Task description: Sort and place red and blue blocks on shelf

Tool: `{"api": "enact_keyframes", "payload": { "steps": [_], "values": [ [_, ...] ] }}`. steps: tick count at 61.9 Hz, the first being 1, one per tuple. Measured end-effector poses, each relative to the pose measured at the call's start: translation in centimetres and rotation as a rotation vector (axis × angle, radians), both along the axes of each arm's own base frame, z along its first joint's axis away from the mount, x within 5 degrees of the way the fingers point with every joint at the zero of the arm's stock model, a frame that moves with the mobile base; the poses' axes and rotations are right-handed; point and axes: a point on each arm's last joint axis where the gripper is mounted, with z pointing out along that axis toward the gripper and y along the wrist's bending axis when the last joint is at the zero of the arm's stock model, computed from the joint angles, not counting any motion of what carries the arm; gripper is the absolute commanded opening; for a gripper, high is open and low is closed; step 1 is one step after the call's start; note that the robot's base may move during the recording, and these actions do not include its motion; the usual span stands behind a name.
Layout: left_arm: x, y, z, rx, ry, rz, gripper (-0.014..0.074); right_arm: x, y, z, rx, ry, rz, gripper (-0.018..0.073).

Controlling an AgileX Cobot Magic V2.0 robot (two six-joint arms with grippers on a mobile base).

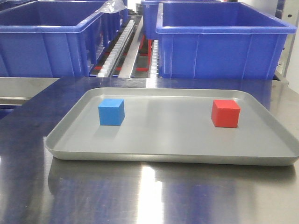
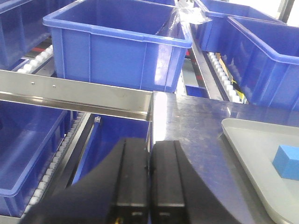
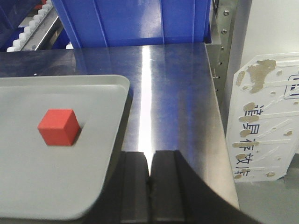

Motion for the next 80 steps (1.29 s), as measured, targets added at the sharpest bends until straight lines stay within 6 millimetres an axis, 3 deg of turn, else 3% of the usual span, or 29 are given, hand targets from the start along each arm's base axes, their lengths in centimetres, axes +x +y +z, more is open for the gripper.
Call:
{"api": "enact_keyframes", "payload": {
  "steps": [13, 29, 33, 40, 47, 58, 80],
  "values": [
    [0.0, 0.0, 0.0, 0.000, 0.000, 0.000, 0.0124, 3.0, 0.3, 3.1, -0.006, 0.095, 0.005, 0.0058],
    [0.0, 0.0, 0.0, 0.000, 0.000, 0.000, 0.0124, 6.5, 0.6, 4.9, -0.018, 0.265, 0.015, 0.0081],
    [0.0, 0.0, 0.0, 0.000, 0.000, 0.000, 0.0123, 7.2, 0.7, 5.1, -0.020, 0.295, 0.017, 0.0159],
    [0.0, 0.0, 0.0, 0.000, 0.000, 0.000, 0.0123, 8.6, 0.8, 5.4, -0.023, 0.342, 0.019, 0.0402],
    [0.0, 0.0, 0.0, 0.000, 0.000, 0.000, 0.0124, 9.6, 0.9, 5.3, -0.026, 0.392, 0.021, 0.0529],
    [0.0, 0.0, 0.0, 0.000, 0.000, 0.000, 0.0123, 10.5, 1.0, 4.8, -0.032, 0.495, 0.027, 0.0531],
    [0.0, 0.0, 0.0, 0.000, 0.000, 0.000, 0.0123, 11.8, 1.9, 6.0, 0.112, 0.555, 0.044, 0.0531]
  ]
}}
